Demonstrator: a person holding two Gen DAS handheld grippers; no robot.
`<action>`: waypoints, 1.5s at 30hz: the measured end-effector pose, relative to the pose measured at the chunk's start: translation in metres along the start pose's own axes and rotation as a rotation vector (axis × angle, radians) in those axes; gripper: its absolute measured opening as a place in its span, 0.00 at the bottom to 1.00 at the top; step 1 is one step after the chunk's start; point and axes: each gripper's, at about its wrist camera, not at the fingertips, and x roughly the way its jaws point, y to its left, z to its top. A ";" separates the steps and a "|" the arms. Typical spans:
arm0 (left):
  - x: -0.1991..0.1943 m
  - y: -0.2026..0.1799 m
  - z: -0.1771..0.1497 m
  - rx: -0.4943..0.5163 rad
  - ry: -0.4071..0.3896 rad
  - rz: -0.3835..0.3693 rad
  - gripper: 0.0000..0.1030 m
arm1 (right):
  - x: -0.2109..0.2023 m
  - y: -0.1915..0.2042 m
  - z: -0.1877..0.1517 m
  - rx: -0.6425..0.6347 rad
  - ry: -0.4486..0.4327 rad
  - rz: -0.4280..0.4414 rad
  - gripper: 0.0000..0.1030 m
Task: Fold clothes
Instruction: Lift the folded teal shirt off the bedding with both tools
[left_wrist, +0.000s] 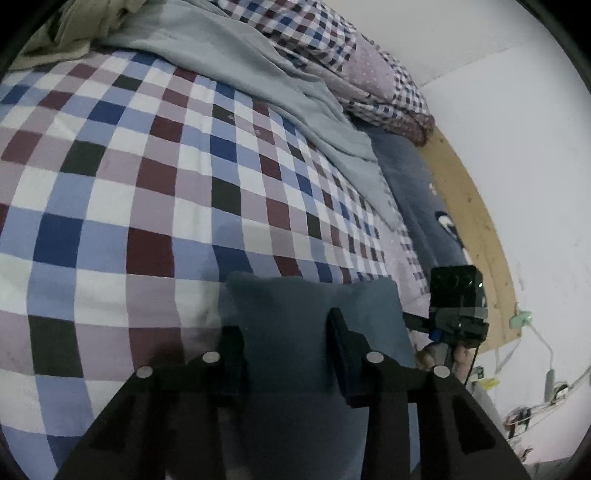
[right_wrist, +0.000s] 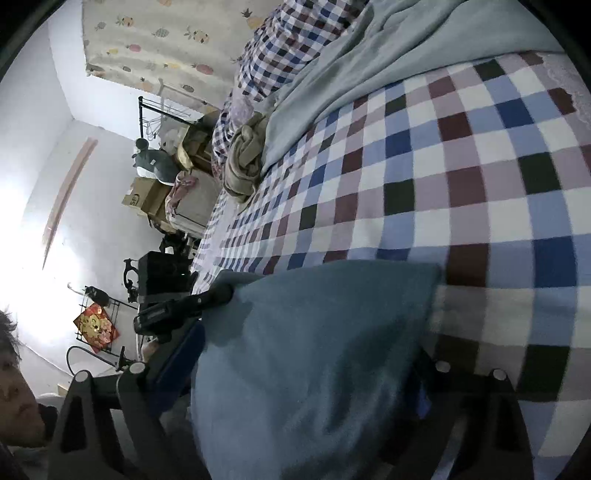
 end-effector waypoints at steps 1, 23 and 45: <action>0.000 0.000 0.000 0.002 -0.002 0.000 0.36 | 0.001 0.000 0.000 -0.002 0.001 -0.008 0.91; -0.011 -0.031 -0.011 0.182 -0.106 0.145 0.28 | 0.025 0.067 -0.022 -0.280 -0.090 -0.532 0.33; -0.096 -0.123 -0.109 0.424 -0.457 0.221 0.23 | -0.008 0.231 -0.128 -0.597 -0.503 -0.867 0.16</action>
